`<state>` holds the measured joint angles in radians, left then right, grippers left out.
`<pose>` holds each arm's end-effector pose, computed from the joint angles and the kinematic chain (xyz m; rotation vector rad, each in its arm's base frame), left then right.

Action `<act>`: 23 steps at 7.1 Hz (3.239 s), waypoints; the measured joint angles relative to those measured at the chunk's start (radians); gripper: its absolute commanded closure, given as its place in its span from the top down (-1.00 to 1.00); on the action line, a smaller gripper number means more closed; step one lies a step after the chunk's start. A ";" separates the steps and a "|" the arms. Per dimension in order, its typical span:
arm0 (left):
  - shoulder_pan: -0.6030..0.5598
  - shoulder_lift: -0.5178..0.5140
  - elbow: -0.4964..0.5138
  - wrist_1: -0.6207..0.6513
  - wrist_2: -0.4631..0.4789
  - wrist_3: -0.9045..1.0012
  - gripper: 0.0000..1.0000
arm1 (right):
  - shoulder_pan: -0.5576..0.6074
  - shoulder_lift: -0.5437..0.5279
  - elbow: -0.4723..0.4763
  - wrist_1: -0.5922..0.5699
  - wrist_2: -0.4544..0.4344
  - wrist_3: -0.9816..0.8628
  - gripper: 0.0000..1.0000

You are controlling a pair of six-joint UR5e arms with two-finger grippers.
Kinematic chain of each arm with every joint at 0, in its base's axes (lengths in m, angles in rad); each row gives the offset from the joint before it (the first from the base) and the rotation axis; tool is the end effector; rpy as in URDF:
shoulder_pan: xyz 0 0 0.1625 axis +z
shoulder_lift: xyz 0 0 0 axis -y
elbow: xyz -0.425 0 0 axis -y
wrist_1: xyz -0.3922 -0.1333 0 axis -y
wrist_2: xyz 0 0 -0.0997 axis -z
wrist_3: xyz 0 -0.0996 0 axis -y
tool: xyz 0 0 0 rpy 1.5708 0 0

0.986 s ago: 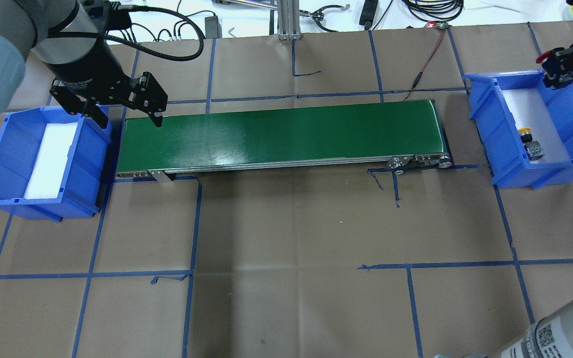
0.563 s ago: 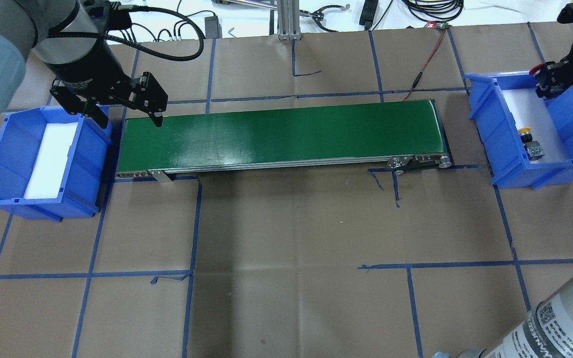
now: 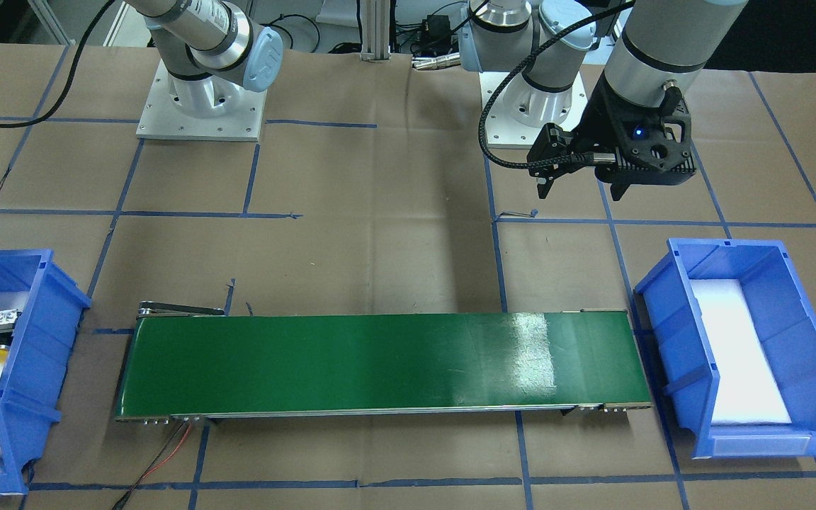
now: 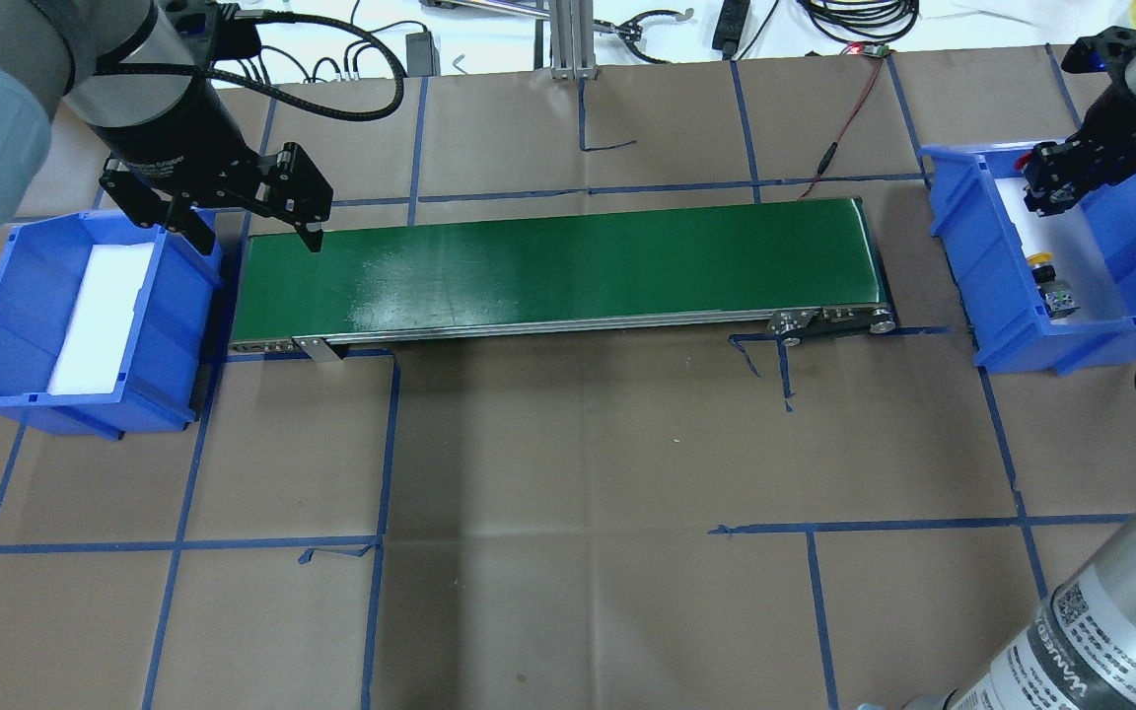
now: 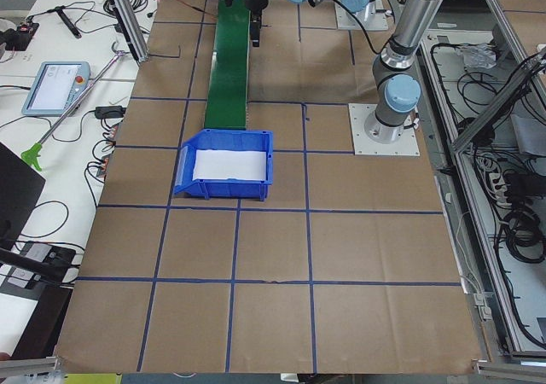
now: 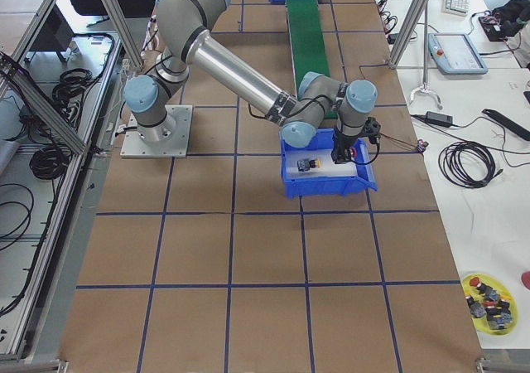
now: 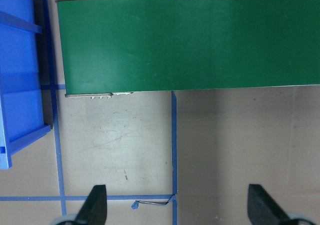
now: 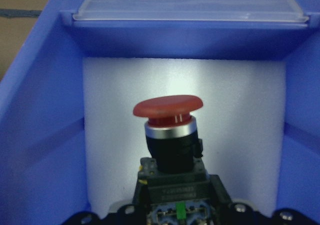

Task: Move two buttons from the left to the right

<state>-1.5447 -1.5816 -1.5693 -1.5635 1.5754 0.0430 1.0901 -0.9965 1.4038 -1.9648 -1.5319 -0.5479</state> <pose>-0.1198 -0.4996 0.4840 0.0265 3.1369 0.0034 -0.1971 -0.6747 0.2631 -0.1038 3.0994 -0.0117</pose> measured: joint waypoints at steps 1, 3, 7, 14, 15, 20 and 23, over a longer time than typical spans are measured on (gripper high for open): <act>0.000 0.000 0.000 0.000 0.000 0.000 0.99 | 0.001 0.014 0.006 -0.007 -0.002 0.000 -0.95; 0.000 0.000 0.000 0.000 0.000 0.000 0.99 | 0.001 0.035 0.016 -0.023 -0.007 -0.001 -0.81; 0.000 0.000 0.000 0.000 0.000 0.000 0.99 | 0.001 0.040 0.028 -0.079 0.002 0.000 0.99; 0.000 0.000 0.000 0.000 0.000 0.000 0.99 | 0.040 -0.189 0.017 -0.035 -0.007 0.004 0.99; 0.000 0.000 0.000 -0.001 0.000 -0.001 0.99 | 0.059 -0.276 0.017 0.016 -0.013 0.007 0.99; 0.000 -0.001 0.001 -0.001 0.000 -0.003 0.99 | 0.395 -0.478 0.064 0.327 -0.006 0.400 1.00; 0.000 -0.001 0.002 -0.001 0.000 -0.006 0.99 | 0.518 -0.582 0.194 0.321 -0.013 0.595 1.00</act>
<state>-1.5447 -1.5821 -1.5677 -1.5646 1.5754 0.0371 1.6084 -1.5784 1.5974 -1.6437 -1.5452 0.0468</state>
